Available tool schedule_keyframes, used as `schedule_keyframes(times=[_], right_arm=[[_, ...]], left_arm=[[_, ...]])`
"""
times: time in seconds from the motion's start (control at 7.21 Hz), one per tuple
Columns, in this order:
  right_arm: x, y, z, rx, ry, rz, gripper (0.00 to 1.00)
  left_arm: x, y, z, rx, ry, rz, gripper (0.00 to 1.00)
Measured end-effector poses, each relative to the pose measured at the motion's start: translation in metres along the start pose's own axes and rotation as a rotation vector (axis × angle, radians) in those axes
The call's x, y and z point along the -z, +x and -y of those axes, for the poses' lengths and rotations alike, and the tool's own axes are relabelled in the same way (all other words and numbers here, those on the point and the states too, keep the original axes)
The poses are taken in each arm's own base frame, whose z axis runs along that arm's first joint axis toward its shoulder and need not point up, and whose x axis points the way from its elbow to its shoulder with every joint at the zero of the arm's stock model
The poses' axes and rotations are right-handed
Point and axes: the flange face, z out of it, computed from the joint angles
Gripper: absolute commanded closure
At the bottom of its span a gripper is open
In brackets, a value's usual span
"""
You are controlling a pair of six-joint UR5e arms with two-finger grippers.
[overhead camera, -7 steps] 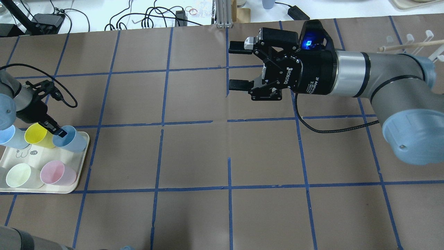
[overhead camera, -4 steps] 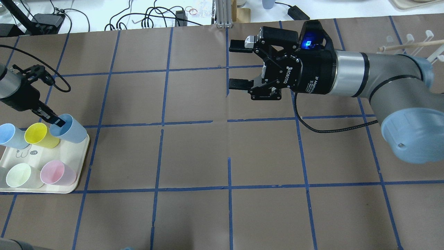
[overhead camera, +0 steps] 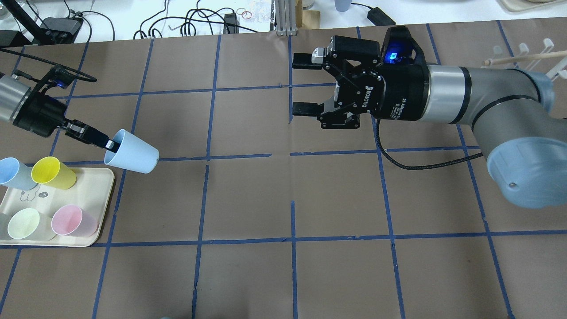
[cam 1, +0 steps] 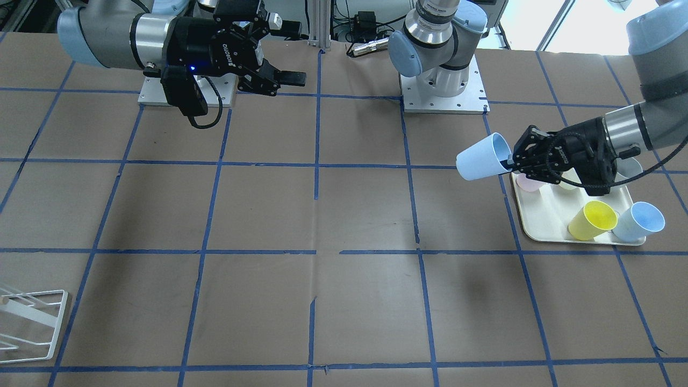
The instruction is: Transfer IKEA cup to right arm and place on rack
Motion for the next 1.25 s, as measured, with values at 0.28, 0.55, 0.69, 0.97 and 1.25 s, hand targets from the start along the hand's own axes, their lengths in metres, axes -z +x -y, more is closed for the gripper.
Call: schedule_keyframes(times=[0.28, 0.55, 0.69, 0.97, 1.25], right_arm=[[0.000, 0.001, 0.001, -0.012, 0.000, 0.000, 0.00], [0.000, 0.002, 0.002, -0.020, 0.000, 0.000, 0.00], [0.000, 0.002, 0.003, -0.022, 0.000, 0.001, 0.00], [0.000, 0.003, 0.003, -0.026, 0.001, 0.002, 0.00], [0.000, 0.008, 0.007, -0.038, 0.000, -0.001, 0.00]], left_arm=[[-0.038, 0.057, 0.009, 0.061, 0.025, -0.197, 1.00], [-0.071, 0.113, 0.014, 0.091, 0.067, -0.330, 1.00], [-0.084, 0.127, 0.014, 0.106, 0.101, -0.374, 1.00], [-0.114, 0.141, 0.010, 0.154, 0.187, -0.468, 1.00], [-0.132, 0.149, 0.002, 0.206, 0.280, -0.547, 1.00]])
